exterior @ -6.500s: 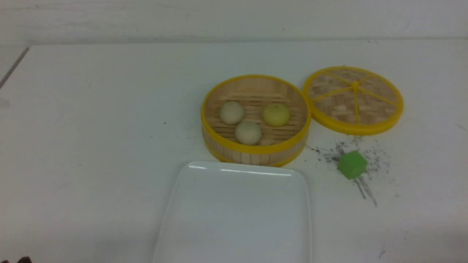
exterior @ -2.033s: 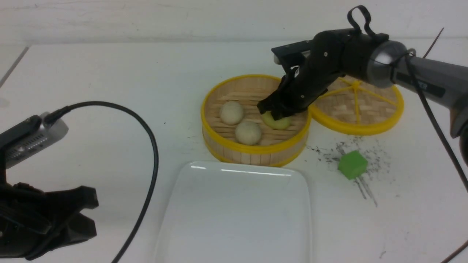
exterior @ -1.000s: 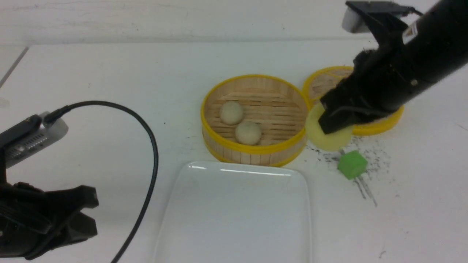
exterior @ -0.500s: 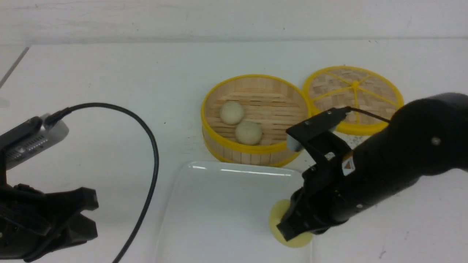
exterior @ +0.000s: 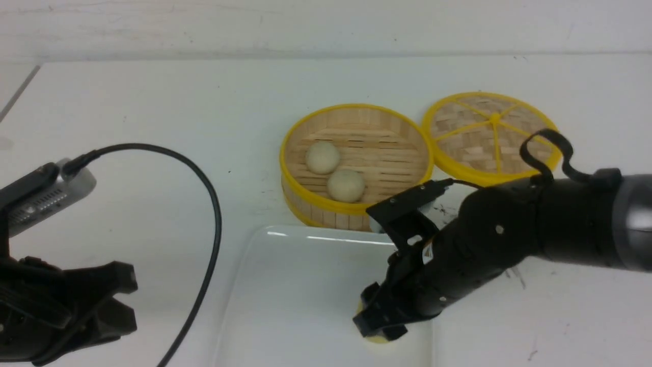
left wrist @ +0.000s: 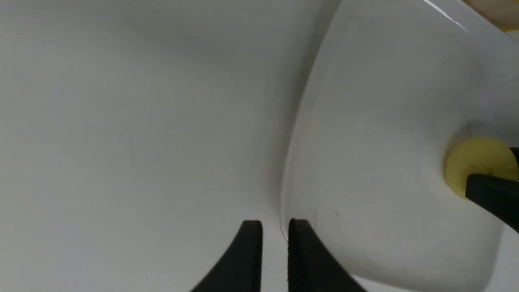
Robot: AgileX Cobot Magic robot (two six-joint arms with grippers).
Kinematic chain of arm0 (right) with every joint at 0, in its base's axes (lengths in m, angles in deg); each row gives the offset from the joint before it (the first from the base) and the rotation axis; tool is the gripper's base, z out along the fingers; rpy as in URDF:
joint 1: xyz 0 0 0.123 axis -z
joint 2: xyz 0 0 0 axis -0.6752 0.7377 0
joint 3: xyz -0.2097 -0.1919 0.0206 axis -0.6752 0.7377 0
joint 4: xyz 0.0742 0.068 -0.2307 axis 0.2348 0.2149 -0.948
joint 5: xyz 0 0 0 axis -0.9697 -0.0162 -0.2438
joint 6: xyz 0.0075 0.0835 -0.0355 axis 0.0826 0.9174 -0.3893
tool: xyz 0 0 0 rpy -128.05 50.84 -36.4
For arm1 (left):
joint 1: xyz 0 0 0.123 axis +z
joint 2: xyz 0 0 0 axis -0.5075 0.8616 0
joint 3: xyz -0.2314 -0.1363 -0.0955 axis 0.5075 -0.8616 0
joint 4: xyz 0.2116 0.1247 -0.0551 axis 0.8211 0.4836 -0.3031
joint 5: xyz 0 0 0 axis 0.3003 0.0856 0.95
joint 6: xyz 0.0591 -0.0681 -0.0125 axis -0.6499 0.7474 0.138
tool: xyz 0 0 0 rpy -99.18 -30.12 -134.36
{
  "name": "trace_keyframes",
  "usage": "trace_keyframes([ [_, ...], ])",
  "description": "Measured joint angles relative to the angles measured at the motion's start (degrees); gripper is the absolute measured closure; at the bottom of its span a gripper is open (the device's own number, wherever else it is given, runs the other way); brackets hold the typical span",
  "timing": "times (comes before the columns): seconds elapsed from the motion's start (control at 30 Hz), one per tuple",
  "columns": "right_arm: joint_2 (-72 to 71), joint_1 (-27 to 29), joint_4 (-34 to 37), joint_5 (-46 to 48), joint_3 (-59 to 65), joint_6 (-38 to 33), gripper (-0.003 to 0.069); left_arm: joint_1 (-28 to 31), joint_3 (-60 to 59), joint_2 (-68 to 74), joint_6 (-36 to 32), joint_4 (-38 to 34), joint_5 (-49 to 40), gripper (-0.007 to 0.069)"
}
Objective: Put the steamed buns into the plate on the white tablecloth.
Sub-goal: 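Move the steamed bun from the bamboo steamer onto the white plate with the right gripper, then reach into the bamboo steamer and grasp a bun with the left gripper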
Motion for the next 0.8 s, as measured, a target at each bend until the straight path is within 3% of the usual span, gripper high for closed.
trace_keyframes([
  [0.13, -3.29, 0.22, -2.96, 7.04, -4.16, 0.00, 0.0054, 0.00, 0.00, 0.00, 0.00, 0.02, 0.05, 0.0489],
  [0.3, -10.16, 2.60, -8.56, 18.11, -9.75, 2.70, 0.0099, 0.00, 0.00, 0.00, 0.00, 0.02, 0.05, 0.0480],
  [0.37, -12.83, 3.98, -11.19, 22.03, -11.12, 4.09, 0.0148, 0.00, 0.20, 0.00, 0.00, 0.02, -0.03, 0.0478],
  [0.43, -18.84, 6.37, -16.84, 29.48, -12.21, 6.58, 0.0286, -0.05, 1.74, 0.20, -0.19, 0.29, -0.38, 0.0473],
  [0.47, -19.28, 6.56, -16.84, 30.07, -12.21, 6.73, 0.0298, -0.05, 1.74, 0.20, -0.25, 0.27, -0.37, 0.0472],
  [0.6, -29.35, 10.85, -24.65, 40.93, -12.32, 10.08, 0.0574, -0.06, 8.12, 3.88, -0.41, 0.76, -1.78, 0.0448],
  [0.67, -34.64, 12.76, -26.71, 42.11, -12.13, 12.05, 0.0661, -0.06, 11.54, 6.91, -1.42, 0.46, -3.51, 0.0428],
  [0.8, -43.51, 14.38, -27.95, 42.58, -8.85, 14.81, 0.0674, -1.78, 16.56, 13.74, -5.60, -0.47, -4.95, 0.0368],
])
